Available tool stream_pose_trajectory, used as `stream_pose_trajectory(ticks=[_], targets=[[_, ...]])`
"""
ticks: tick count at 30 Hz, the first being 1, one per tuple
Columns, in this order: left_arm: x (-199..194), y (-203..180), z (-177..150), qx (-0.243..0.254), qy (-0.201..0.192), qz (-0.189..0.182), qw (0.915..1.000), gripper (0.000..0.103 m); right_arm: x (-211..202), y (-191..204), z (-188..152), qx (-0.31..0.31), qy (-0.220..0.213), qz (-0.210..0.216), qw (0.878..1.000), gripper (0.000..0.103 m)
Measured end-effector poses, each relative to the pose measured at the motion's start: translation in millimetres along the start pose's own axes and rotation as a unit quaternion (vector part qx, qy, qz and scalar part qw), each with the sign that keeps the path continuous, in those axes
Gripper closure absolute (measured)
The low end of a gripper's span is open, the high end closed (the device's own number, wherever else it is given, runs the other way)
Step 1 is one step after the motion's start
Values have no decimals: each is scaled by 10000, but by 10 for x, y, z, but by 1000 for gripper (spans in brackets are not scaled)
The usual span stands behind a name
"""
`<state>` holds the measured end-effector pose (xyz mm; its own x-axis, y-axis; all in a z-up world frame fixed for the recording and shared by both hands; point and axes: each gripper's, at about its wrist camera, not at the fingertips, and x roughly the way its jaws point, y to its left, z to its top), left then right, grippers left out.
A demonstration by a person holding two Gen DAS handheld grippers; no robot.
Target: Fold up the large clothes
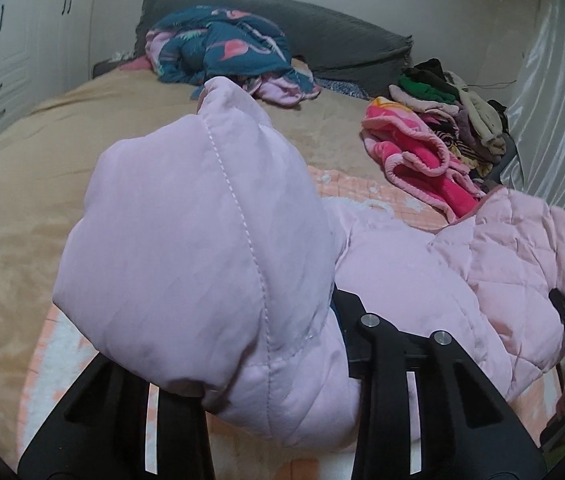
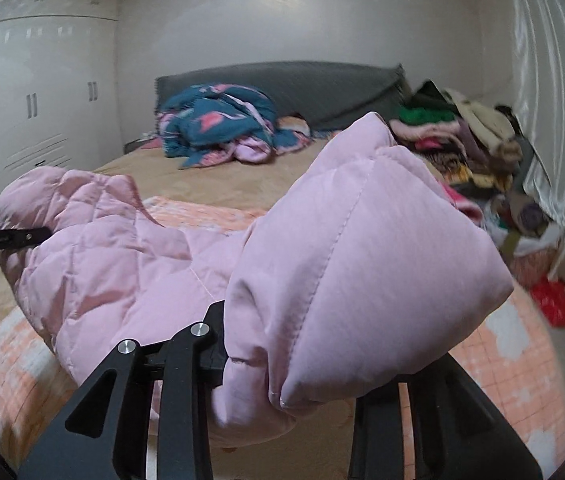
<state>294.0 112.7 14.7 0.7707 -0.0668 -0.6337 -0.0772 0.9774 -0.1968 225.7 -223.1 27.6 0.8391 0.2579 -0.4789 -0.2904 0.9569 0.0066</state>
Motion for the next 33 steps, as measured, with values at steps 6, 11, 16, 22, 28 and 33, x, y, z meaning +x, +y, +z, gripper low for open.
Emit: stream_pose_trajectory(ticks=[6, 11, 16, 22, 28, 33], targets=[[-225, 21, -140, 83, 1, 54, 10000, 76, -279, 103, -108, -13, -40, 91, 10000, 73], [-349, 4, -320, 165, 29, 95, 9998, 76, -383, 157, -220, -62, 16, 53, 10000, 73], [-429, -7, -460, 210, 69, 127, 9997, 76, -452, 195, -282, -62, 73, 9, 10000, 73], [-554, -11, -640, 288, 106, 175, 9994, 76, -526, 226, -323, 6, 117, -8, 9999, 73], [-602, 20, -775, 329, 157, 225, 9991, 76, -576, 235, -409, 60, 196, -19, 9998, 73], [-650, 30, -882, 358, 176, 271, 9988, 76, -601, 227, -453, 128, 271, -32, 9995, 73]])
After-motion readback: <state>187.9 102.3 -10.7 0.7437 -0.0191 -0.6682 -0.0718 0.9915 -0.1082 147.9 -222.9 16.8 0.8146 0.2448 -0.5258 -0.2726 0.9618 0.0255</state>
